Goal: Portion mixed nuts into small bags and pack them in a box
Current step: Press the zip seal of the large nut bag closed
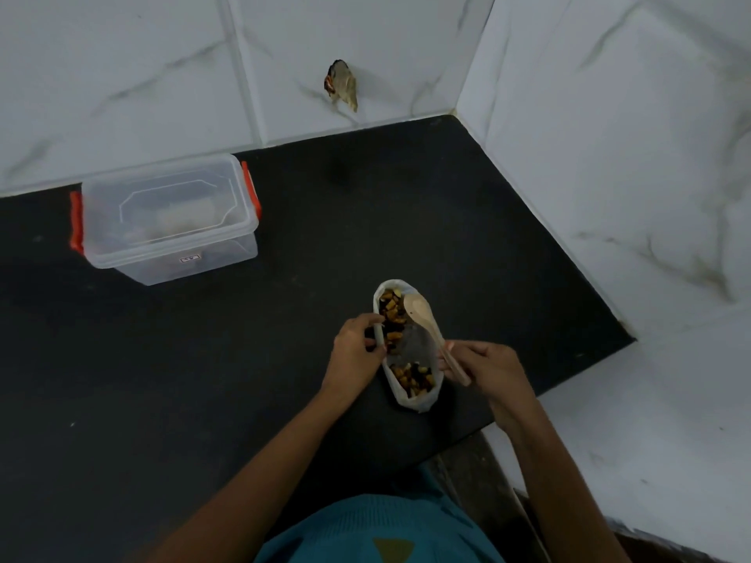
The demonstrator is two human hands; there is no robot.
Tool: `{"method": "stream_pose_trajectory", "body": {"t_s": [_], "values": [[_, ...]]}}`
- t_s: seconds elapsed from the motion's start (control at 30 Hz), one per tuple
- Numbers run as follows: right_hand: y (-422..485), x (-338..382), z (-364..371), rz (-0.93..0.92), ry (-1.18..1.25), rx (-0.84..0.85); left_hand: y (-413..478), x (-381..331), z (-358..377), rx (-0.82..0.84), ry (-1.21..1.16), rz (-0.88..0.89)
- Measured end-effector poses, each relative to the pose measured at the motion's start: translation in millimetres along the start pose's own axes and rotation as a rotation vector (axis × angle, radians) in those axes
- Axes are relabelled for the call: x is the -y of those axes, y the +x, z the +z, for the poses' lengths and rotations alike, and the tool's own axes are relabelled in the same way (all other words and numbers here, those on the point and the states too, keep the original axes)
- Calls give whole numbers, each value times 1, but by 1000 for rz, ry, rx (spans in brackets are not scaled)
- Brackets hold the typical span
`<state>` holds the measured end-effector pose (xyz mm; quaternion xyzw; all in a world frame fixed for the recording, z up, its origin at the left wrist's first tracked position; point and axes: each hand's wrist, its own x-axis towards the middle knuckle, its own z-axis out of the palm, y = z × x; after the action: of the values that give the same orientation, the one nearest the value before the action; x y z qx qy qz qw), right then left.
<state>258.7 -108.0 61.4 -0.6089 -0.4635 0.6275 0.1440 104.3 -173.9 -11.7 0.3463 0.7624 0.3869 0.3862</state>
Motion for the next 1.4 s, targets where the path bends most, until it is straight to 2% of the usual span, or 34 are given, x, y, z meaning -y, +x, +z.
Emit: {"method": "stream_pose_trajectory", "body": {"t_s": [0.1, 0.2, 0.33, 0.6, 0.8, 1.0, 1.2, 1.4], "values": [[10, 17, 5, 25, 52, 30, 0, 2, 0, -1, -13, -1], [29, 40, 18, 15, -2, 33, -1, 3, 0, 8, -25, -1], [64, 74, 58, -76, -137, 58, 1, 5, -1, 14, -38, 1], [145, 108, 161, -414, -461, 30, 3, 7, 0, 29, -45, 3], [174, 108, 202, -500, -702, 3, 5, 11, 3, 13, -41, 8], [184, 111, 216, -559, -794, -31, 6, 11, 5, 26, -57, -19], [191, 115, 216, -506, -771, -21, 6, 9, 4, 28, -50, -13], [173, 113, 179, -452, -550, 7, 6, 3, 0, 53, -1, 10]]}}
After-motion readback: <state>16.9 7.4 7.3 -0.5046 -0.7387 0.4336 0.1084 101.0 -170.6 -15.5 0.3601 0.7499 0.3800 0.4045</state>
